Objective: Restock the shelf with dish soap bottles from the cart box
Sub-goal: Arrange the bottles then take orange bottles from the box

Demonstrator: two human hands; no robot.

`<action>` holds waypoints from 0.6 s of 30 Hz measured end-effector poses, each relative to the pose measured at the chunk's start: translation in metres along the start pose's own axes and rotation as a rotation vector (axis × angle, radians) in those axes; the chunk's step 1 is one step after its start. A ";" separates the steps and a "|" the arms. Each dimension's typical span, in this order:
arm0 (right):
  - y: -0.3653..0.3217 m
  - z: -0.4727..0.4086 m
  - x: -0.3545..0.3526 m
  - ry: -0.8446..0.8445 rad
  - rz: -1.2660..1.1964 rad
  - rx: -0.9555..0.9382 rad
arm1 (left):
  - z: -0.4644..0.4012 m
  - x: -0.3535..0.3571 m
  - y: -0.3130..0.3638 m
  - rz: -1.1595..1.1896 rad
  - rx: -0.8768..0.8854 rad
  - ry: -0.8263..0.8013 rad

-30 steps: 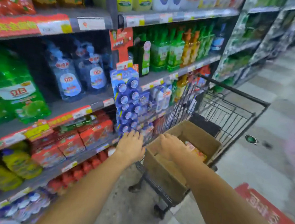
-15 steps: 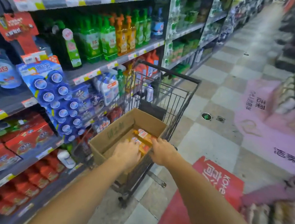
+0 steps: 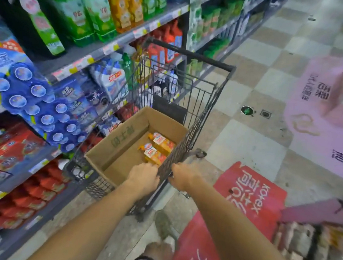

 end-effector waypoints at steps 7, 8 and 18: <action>0.006 -0.064 -0.018 -0.101 0.019 0.001 | -0.068 0.010 -0.022 0.106 -0.088 -0.119; 0.009 -0.074 -0.025 -0.110 0.031 -0.003 | -0.080 0.008 -0.024 0.136 -0.107 -0.117; 0.011 -0.200 -0.059 -0.266 0.145 -0.089 | -0.165 -0.001 -0.073 0.354 -0.276 -0.100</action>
Point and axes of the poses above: each hand's wrist, its own z-axis away from the middle knuckle, its own x-axis out of the palm, y = z × x, the point moved 1 cm from there along -z, towards the middle knuckle
